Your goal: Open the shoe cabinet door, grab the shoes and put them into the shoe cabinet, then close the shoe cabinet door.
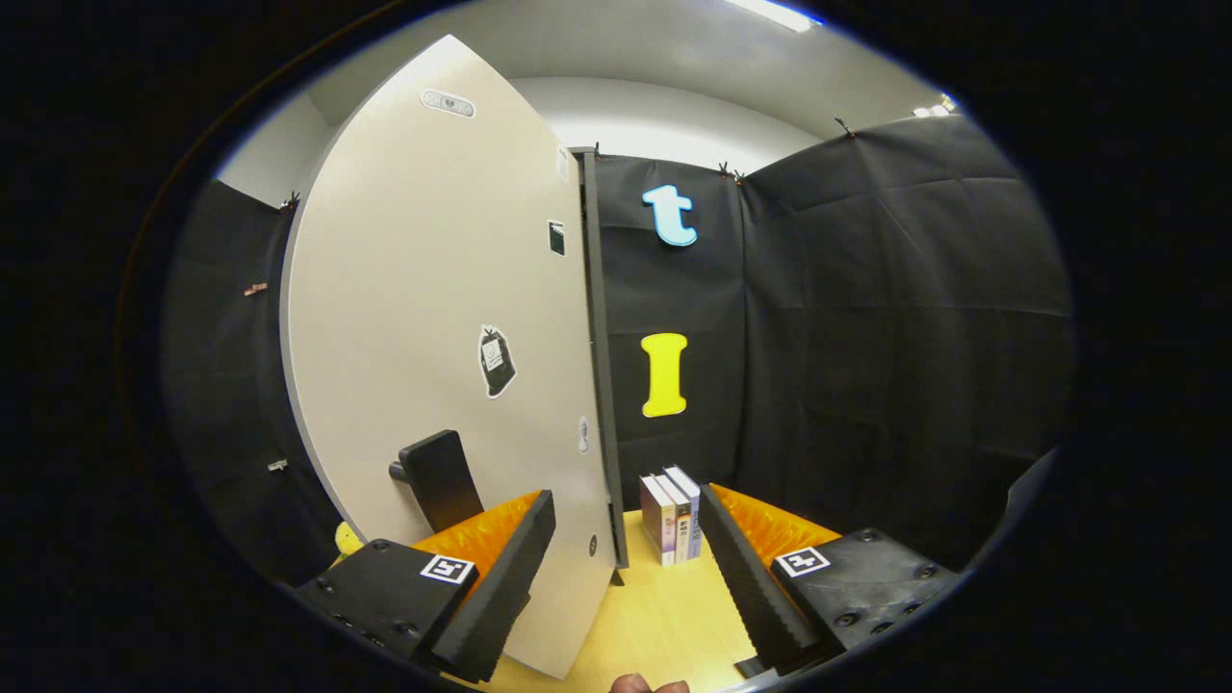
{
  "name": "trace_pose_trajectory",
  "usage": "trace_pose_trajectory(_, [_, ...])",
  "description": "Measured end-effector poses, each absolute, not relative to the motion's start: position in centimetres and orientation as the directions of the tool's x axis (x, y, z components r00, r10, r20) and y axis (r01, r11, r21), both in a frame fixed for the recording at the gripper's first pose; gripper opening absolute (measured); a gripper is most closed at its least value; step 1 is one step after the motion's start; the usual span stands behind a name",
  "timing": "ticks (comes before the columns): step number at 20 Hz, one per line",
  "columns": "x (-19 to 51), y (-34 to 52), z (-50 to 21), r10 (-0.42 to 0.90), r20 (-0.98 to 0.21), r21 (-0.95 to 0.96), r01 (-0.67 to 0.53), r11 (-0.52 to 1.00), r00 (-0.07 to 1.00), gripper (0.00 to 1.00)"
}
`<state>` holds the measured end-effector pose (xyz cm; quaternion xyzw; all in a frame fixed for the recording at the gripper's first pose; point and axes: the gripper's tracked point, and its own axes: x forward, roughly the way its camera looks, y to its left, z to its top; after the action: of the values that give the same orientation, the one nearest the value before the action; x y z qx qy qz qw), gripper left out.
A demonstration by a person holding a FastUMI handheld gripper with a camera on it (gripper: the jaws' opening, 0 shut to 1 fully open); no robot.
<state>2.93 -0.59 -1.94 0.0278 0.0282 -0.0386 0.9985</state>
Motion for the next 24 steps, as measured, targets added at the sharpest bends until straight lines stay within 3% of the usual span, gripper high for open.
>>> trace_pose_trajectory(9, [6.3,10.2,0.3,0.119,-0.012,0.005,-0.119,0.993,0.993,0.98])
trace_pose_trajectory(17, [8.7,10.3,-1.4,0.08,-0.093,0.069,-0.074,0.995,0.992,0.96])
trace_pose_trajectory(24, [9.3,7.8,-0.8,0.033,-0.075,0.078,-0.027,0.997,0.997,0.98])
